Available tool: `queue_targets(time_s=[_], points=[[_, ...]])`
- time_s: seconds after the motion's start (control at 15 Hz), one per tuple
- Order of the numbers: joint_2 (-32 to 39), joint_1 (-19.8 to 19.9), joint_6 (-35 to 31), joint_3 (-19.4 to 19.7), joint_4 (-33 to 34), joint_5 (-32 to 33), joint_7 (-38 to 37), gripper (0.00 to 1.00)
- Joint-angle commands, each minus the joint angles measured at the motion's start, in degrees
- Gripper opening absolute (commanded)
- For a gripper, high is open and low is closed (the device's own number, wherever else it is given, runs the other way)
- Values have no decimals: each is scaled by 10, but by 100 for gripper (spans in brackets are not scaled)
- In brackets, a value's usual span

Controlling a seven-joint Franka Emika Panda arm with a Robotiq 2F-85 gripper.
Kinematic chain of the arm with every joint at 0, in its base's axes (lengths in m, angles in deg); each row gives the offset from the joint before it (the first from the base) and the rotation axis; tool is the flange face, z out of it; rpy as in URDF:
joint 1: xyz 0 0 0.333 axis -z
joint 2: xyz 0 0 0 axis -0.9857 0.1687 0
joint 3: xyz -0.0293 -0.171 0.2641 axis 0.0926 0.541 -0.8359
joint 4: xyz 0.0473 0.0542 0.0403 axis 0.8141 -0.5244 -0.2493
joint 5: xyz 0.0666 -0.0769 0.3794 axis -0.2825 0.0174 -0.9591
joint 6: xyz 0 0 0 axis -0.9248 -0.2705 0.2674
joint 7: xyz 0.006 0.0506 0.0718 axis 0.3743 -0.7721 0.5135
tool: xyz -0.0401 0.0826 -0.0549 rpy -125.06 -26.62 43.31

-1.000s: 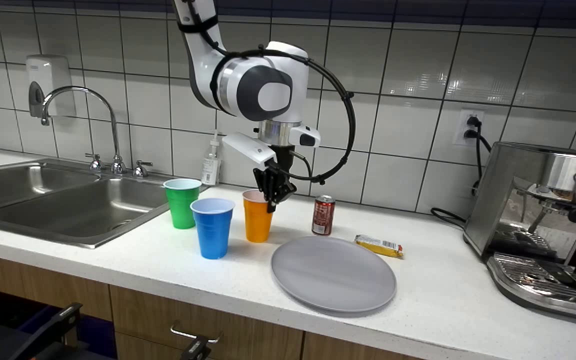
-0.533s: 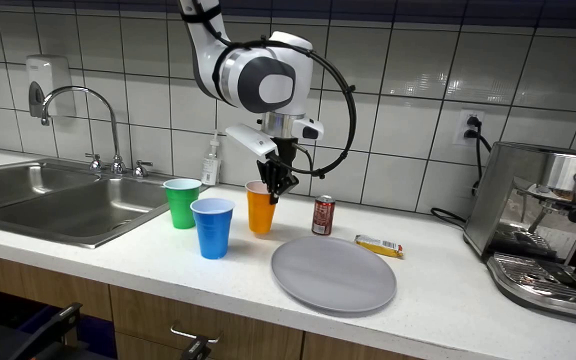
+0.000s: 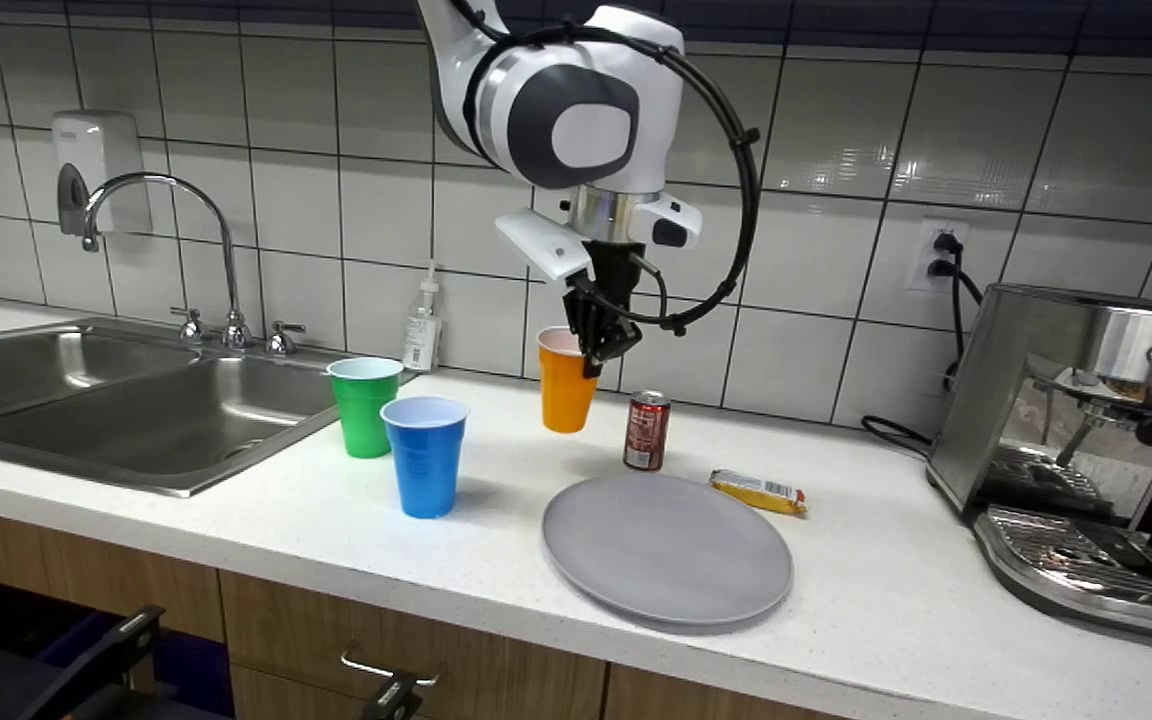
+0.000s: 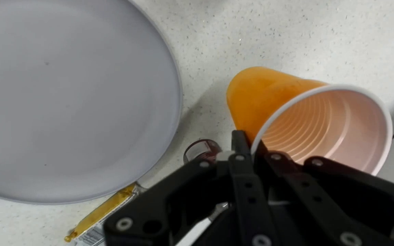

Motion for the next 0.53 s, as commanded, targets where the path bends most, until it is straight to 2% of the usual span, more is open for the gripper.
queue_targets(time_s=[0.0, 0.47], points=[[-19, 23, 21, 11, 1, -21, 18, 1], [-23, 44, 17, 48, 1, -7, 1, 1]])
